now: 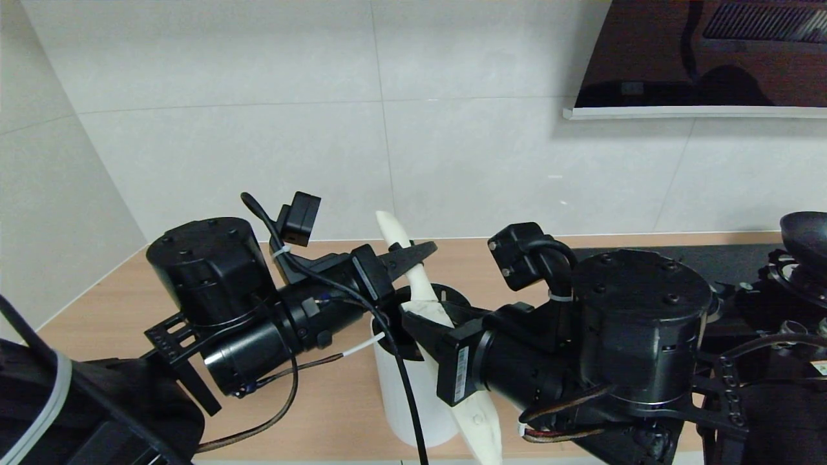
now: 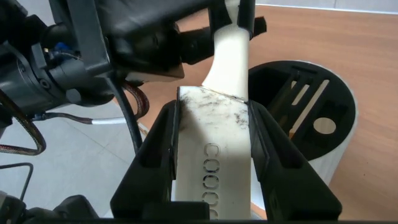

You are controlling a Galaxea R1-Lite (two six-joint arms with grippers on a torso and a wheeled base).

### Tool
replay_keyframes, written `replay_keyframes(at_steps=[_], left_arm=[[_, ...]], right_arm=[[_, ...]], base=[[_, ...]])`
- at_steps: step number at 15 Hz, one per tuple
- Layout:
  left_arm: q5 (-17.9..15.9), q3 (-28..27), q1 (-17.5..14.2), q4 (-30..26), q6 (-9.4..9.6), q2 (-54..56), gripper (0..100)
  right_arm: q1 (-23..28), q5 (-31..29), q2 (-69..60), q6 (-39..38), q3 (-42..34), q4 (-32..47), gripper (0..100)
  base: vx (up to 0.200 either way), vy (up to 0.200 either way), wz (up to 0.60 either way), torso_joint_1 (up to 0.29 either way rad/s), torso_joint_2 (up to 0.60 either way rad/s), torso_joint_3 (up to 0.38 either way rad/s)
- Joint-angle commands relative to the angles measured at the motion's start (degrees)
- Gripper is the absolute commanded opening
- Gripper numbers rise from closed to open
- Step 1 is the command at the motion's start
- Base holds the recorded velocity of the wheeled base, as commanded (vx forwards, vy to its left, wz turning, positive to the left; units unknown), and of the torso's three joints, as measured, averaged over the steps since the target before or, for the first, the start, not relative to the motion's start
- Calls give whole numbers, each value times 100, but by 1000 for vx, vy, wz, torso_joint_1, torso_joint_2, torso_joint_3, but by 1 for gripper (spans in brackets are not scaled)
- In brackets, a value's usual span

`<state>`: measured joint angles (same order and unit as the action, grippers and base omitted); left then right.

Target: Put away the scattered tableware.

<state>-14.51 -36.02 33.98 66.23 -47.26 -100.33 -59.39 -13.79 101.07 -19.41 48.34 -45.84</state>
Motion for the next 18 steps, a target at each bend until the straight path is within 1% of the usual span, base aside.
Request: replay_keyframes(at_steps=[1,10,11,15,16,17,18], left_arm=[[-26,8,4,4,-11,40,0],[-35,-1,-5,4,-11,66,0],[-35,8,-5,4,-20,66,0],[-43,-1,-14,4,-37,136,0],[-43,-28,-31,4,-125,198,0],[-61,-54,-119,-23,-257,321,0],[-79,-72,-216,-49,-266,435,0]], right_arm=[[-2,-1,9,-2,0,5,0],[33,-19,18,-2,18,5,0],[33,-27,18,-2,18,5,100],[68,-36,-17,-2,0,5,100],[77,-45,-35,-2,0,5,100],[138,-63,-79,7,-8,-4,100],[262,-63,-176,25,-8,5,100]], base=[[0,0,0,0,0,0],[0,0,0,0,0,0],[0,0,0,0,0,0],[0,0,0,0,0,0],[0,0,0,0,0,0],[0,0,0,0,0,0],[0,0,0,0,0,0]])
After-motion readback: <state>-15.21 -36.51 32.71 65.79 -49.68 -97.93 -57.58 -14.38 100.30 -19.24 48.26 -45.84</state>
